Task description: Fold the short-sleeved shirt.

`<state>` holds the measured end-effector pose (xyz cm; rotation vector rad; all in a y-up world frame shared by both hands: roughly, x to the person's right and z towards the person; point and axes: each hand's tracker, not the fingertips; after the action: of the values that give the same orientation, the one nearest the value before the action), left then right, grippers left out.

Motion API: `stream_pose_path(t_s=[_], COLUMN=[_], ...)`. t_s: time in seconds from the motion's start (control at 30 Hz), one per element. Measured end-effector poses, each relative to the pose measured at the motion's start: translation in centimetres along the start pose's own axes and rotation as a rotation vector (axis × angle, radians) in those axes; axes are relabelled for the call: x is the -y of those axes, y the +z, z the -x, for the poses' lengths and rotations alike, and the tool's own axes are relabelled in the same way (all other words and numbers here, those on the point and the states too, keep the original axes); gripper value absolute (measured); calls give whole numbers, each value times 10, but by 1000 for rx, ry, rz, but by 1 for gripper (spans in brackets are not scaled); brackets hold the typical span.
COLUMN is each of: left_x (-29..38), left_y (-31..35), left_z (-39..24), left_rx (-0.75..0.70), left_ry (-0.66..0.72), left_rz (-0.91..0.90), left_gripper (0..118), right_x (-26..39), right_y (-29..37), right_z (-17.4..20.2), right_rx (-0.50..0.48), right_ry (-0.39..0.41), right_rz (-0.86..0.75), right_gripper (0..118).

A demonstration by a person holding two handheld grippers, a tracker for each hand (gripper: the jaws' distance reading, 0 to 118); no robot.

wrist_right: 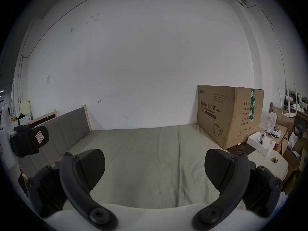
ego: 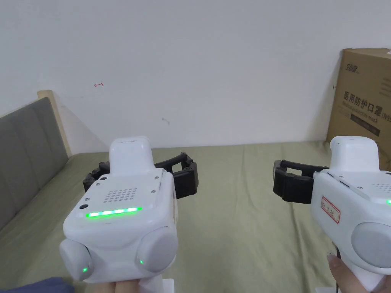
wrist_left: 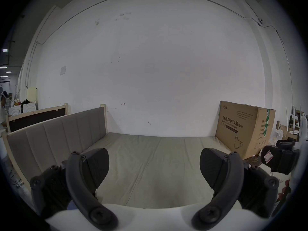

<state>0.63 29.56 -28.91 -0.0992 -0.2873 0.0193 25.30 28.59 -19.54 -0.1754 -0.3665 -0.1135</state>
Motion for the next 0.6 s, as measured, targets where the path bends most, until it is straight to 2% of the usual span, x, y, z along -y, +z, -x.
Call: stream_pose_path(t_s=[0.6], left_x=[-3], left_y=[2], left_z=[8], left_rx=[30], left_ry=[52], left_rz=[8], left_gripper=[111], right_x=[5], right_y=[-1], right_z=[7], right_rx=[-11], right_ry=[20], right_rz=[8], right_gripper=[117])
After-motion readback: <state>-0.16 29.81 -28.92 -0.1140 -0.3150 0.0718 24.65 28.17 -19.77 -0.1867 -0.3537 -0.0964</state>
